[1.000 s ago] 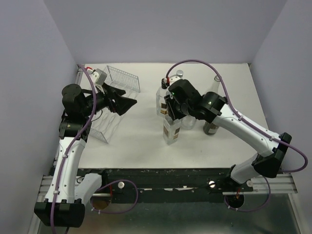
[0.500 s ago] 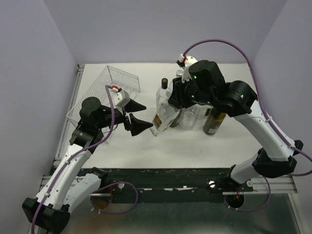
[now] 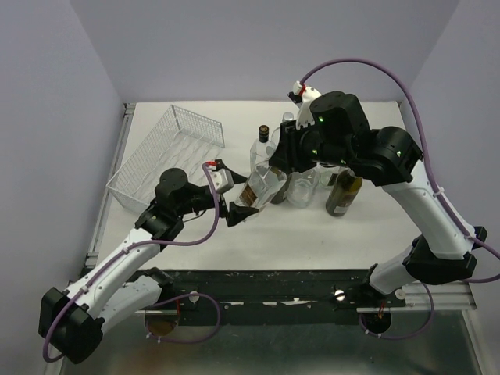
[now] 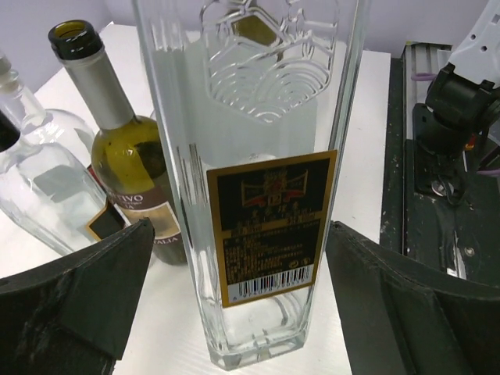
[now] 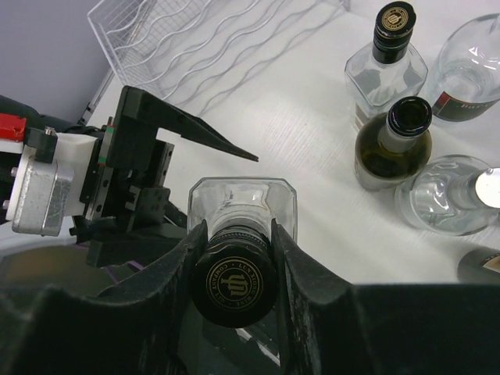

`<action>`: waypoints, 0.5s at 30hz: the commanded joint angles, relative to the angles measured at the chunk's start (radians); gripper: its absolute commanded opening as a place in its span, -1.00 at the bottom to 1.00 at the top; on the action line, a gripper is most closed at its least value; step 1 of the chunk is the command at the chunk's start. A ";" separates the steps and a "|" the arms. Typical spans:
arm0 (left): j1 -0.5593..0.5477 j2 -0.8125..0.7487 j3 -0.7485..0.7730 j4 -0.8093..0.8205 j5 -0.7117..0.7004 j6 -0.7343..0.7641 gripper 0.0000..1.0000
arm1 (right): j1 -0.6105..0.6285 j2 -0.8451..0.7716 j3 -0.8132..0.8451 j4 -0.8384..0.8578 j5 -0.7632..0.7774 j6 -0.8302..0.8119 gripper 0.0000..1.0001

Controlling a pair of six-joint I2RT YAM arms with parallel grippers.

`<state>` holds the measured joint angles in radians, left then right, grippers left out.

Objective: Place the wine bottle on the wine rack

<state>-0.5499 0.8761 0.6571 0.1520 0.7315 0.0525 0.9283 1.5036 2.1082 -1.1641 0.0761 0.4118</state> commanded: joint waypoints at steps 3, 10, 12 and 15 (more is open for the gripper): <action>-0.044 0.061 0.015 0.165 -0.052 0.024 0.98 | 0.010 -0.031 0.018 0.164 -0.114 0.068 -0.99; -0.054 0.067 0.016 0.184 -0.113 0.096 0.70 | 0.010 -0.060 -0.022 0.195 -0.119 0.065 -0.99; -0.056 0.069 0.024 0.182 -0.135 0.112 0.35 | 0.010 -0.075 -0.045 0.211 -0.118 0.070 -0.99; -0.054 0.075 0.032 0.184 -0.150 0.132 -0.01 | 0.009 -0.088 -0.074 0.234 -0.125 0.073 -0.99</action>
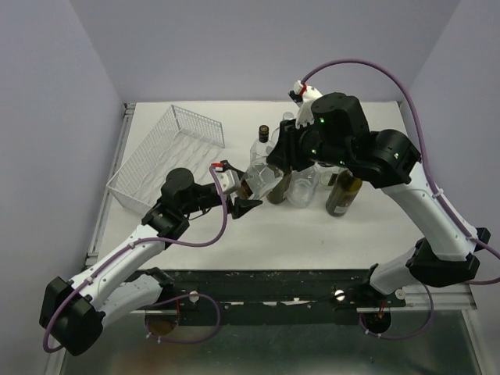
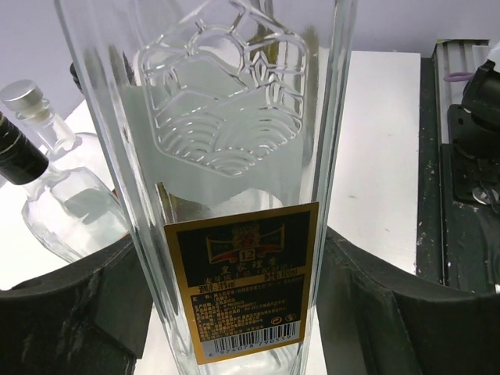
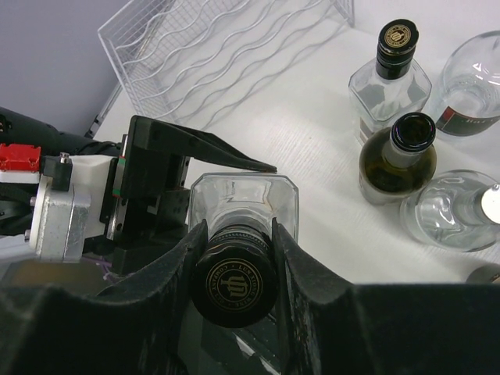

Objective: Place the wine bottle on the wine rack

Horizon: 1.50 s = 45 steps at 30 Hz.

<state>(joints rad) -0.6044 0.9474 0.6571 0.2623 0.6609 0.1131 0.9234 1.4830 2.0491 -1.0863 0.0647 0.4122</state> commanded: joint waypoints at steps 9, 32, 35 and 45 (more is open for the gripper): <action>-0.001 -0.004 0.091 0.005 -0.185 0.282 -1.00 | 0.015 -0.095 -0.061 0.097 -0.042 0.076 0.13; -0.072 -0.128 0.138 -0.247 -0.369 1.493 -1.00 | 0.014 -0.060 -0.066 -0.176 -0.051 -0.213 0.84; -0.083 -0.125 0.127 -0.215 -0.385 1.517 -1.00 | 0.015 -0.027 -0.090 -0.195 -0.109 -0.216 0.86; -0.090 -0.102 0.124 -0.166 -0.409 1.496 -1.00 | 0.022 -0.013 -0.224 -0.158 -0.224 -0.236 0.88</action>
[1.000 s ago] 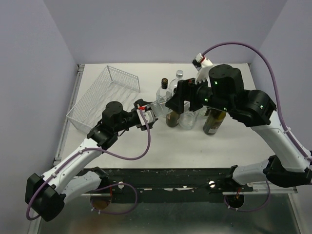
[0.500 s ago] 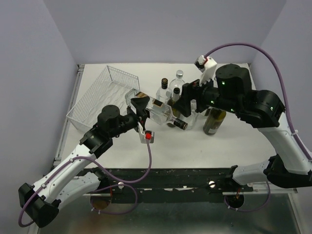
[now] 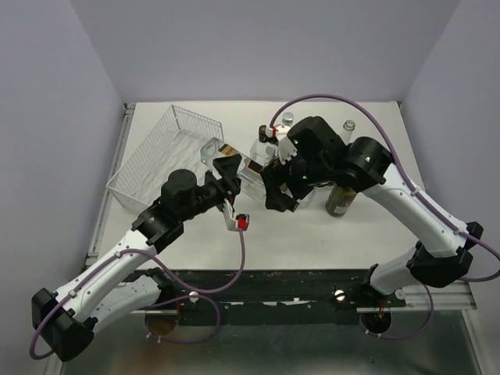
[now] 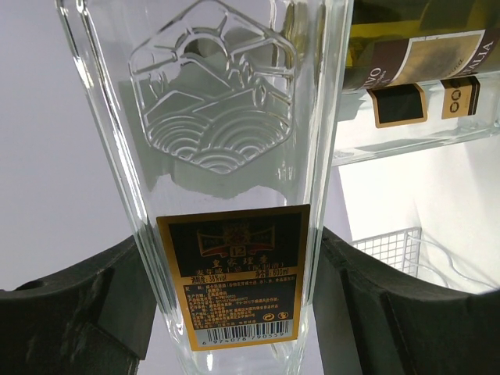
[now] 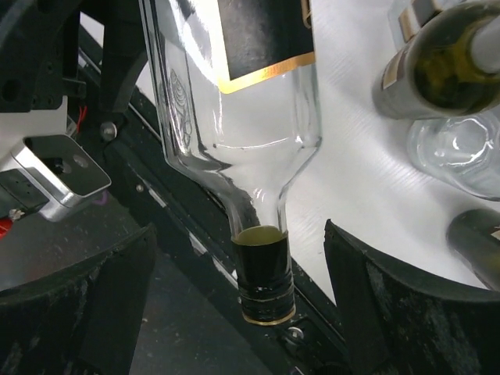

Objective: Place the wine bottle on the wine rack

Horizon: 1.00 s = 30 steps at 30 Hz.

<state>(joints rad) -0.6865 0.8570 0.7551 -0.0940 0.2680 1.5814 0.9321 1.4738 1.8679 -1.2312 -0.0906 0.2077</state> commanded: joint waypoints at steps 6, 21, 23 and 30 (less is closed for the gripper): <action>-0.011 -0.013 0.024 0.218 -0.013 -0.017 -1.00 | 0.025 0.006 -0.136 0.074 -0.087 -0.022 0.61; -0.015 -0.009 0.020 0.241 0.011 -0.012 -1.00 | 0.028 -0.024 -0.245 0.190 0.005 0.004 0.07; -0.018 -0.004 0.016 0.244 -0.003 0.012 -1.00 | 0.028 -0.023 -0.250 0.187 0.009 0.006 0.05; -0.025 0.011 0.016 0.247 -0.009 0.068 -1.00 | 0.027 0.003 -0.230 0.165 0.029 -0.031 0.39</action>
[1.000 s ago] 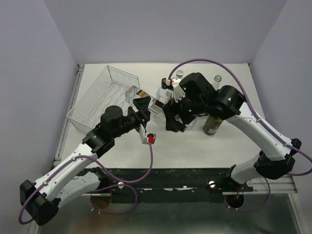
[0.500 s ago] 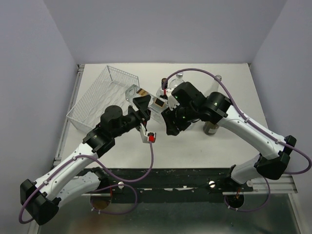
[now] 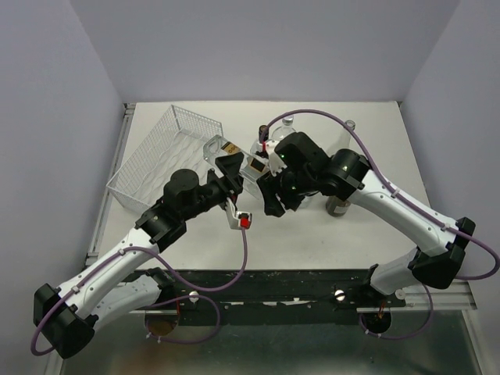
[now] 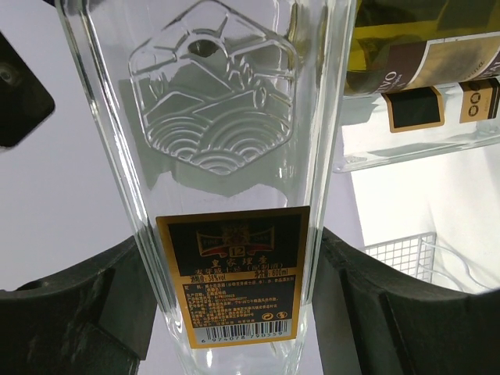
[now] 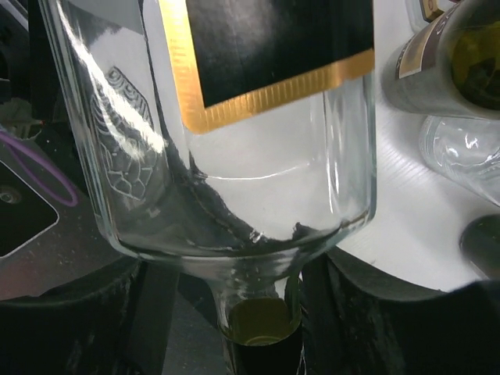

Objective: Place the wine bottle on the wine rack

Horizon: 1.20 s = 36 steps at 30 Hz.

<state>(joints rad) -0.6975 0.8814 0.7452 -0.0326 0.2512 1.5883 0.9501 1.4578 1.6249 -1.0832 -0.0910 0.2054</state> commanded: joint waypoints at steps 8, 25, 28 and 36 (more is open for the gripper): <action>-0.020 -0.007 0.039 0.220 -0.026 0.012 -1.00 | 0.013 0.036 0.015 0.006 0.034 -0.012 0.09; -0.030 0.010 0.056 0.139 -0.043 -0.062 0.98 | 0.029 -0.011 -0.011 0.094 0.123 0.034 -0.99; -0.031 0.004 0.043 0.114 -0.041 -0.071 0.99 | 0.027 -0.016 -0.005 0.103 0.158 0.061 -0.99; -0.031 -0.045 0.046 -0.052 0.003 -0.102 0.99 | 0.029 0.016 0.055 0.092 0.246 0.101 -0.99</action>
<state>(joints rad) -0.7177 0.8955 0.7551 -0.0185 0.1944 1.5181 0.9821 1.4796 1.6142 -1.0878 0.0387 0.2737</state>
